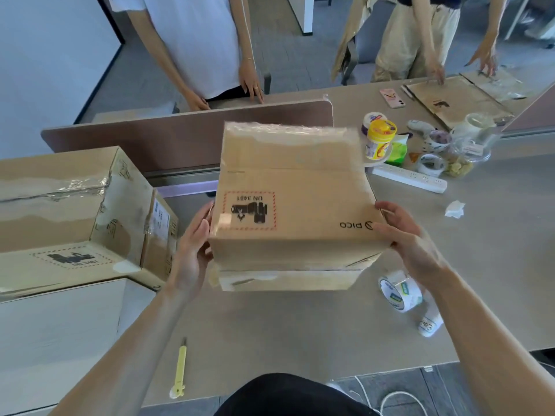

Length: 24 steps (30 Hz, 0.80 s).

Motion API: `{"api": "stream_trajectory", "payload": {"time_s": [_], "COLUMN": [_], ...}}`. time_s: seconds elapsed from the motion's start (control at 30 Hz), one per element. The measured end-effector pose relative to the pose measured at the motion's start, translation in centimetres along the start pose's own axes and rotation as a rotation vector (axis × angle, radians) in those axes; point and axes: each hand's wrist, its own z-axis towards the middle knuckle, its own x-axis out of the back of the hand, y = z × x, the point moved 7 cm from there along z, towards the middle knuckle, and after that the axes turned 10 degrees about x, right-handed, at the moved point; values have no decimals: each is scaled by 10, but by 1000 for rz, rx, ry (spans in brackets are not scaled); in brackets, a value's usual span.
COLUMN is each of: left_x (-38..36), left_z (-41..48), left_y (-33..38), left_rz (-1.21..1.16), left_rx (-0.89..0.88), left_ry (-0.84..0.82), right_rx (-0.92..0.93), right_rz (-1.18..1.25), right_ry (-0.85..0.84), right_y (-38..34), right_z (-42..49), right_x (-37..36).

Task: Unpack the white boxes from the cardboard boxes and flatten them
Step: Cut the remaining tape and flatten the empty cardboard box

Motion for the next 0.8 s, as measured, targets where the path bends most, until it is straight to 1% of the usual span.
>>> {"api": "stream_trajectory", "payload": {"time_s": [0.1,0.17,0.23,0.33,0.43,0.5,0.57,0.7,0.8], "left_x": [4,9,11,18,29,31,30,28,23], "left_z": [1,2,5,15,26,29,33,41,44], "left_y": [16,20,27,32,29,24,15,10,23], "left_rz": [110,200,273,349,438,478,532,635,719], "left_rx": [-53,-54,-85,-83,-25,8,46,66,61], "left_ry": [-37,-51,-19,47,142,204,230,267,295], "right_rx": [55,94,125,152,152,139,128,130,71], "right_rz": [41,48,29,-81,-135,-236,-366,-475,-632], "right_ry": [21,34,26,29,66,77,109,199,216], "right_y": [-17,-28,-38,-49,-50,-44,-37,-30,-33], "right_z": [7,11,16,24,33,39,44,49,53], "right_x": [-2,-2,-2,-5,-7,-10,-9,-11,-9]}}
